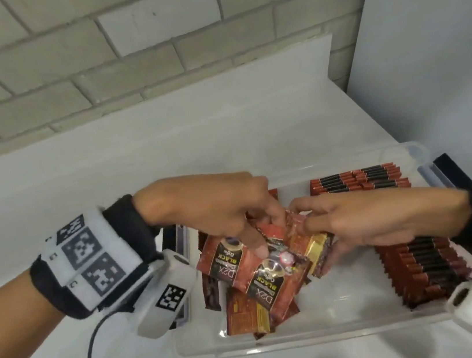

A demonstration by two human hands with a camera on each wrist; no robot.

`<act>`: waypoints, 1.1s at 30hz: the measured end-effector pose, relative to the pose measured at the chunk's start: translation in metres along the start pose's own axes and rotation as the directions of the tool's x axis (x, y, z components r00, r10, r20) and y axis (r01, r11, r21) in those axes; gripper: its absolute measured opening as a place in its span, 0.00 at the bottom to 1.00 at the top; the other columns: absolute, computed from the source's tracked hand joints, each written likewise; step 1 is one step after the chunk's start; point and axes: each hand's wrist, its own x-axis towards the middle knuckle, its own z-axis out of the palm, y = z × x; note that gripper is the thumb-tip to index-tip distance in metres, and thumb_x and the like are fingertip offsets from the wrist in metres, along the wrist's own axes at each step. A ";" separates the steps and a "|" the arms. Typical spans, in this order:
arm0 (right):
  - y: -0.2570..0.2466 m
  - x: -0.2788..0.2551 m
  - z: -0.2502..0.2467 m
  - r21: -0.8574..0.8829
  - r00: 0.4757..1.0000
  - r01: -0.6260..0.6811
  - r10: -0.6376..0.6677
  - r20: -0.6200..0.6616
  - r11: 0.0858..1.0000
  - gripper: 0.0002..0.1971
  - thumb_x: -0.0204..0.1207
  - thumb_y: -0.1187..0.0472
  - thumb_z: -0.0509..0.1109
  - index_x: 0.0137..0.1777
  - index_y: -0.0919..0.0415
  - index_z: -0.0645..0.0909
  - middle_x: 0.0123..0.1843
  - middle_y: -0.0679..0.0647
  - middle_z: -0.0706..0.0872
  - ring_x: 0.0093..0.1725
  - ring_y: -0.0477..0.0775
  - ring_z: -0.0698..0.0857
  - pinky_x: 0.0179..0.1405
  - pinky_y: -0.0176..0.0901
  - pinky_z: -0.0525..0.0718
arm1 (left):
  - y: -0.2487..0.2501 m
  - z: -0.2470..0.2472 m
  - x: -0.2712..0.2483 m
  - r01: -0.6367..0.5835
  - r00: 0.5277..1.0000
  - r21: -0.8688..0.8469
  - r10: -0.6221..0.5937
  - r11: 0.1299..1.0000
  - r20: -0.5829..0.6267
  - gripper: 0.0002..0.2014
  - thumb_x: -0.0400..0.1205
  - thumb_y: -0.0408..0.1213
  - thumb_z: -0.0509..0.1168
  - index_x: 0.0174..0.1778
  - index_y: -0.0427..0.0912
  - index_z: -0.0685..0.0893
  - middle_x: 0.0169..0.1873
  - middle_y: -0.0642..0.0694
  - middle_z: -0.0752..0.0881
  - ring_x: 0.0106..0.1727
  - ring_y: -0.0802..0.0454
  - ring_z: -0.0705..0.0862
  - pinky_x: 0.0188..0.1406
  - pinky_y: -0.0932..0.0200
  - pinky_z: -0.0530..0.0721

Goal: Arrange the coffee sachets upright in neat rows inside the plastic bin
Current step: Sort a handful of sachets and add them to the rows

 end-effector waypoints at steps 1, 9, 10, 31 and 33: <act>0.000 -0.003 0.000 0.093 0.999 0.024 -0.027 0.023 0.995 0.13 0.86 0.55 0.58 0.66 0.56 0.78 0.59 0.58 0.89 0.58 0.56 0.88 0.55 0.57 0.88 | 0.001 -0.005 -0.001 0.019 0.999 -0.024 -0.020 1.000 -0.025 0.10 0.76 0.43 0.74 0.52 0.46 0.88 0.43 0.39 0.84 0.47 0.41 0.84 0.39 0.61 0.80; -0.008 -0.013 0.003 0.245 0.964 0.227 -0.254 0.083 0.943 0.26 0.74 0.51 0.71 0.72 0.51 0.75 0.65 0.56 0.87 0.65 0.62 0.85 0.65 0.67 0.81 | 0.003 -0.027 0.007 0.061 0.974 -0.145 -0.091 0.988 -0.206 0.10 0.76 0.46 0.73 0.52 0.54 0.85 0.43 0.52 0.84 0.43 0.59 0.81 0.43 0.65 0.79; -0.008 -0.012 0.003 0.267 0.964 0.235 -0.259 0.055 0.934 0.24 0.75 0.55 0.72 0.72 0.52 0.76 0.64 0.57 0.87 0.65 0.63 0.85 0.65 0.67 0.81 | 0.002 -0.027 0.008 0.058 0.971 -0.164 -0.093 0.985 -0.219 0.12 0.76 0.46 0.73 0.54 0.52 0.85 0.44 0.53 0.85 0.42 0.61 0.81 0.43 0.66 0.79; 0.005 -0.071 -0.084 0.360 0.776 0.564 -0.328 -0.538 0.743 0.45 0.22 0.49 0.92 0.47 0.61 0.89 0.48 0.64 0.92 0.39 0.54 0.92 0.27 0.40 0.87 | 0.001 0.025 0.050 -0.090 0.972 0.175 0.047 0.980 0.231 0.14 0.84 0.36 0.63 0.66 0.46 0.81 0.59 0.51 0.78 0.62 0.51 0.77 0.64 0.44 0.77; 0.008 -0.072 -0.083 0.368 0.786 0.562 -0.339 -0.517 0.741 0.40 0.23 0.48 0.92 0.42 0.60 0.92 0.48 0.63 0.92 0.39 0.53 0.92 0.27 0.40 0.87 | 0.005 0.039 0.064 -0.106 0.948 0.270 0.016 0.957 0.318 0.24 0.83 0.34 0.64 0.77 0.47 0.71 0.68 0.45 0.76 0.66 0.45 0.75 0.64 0.42 0.78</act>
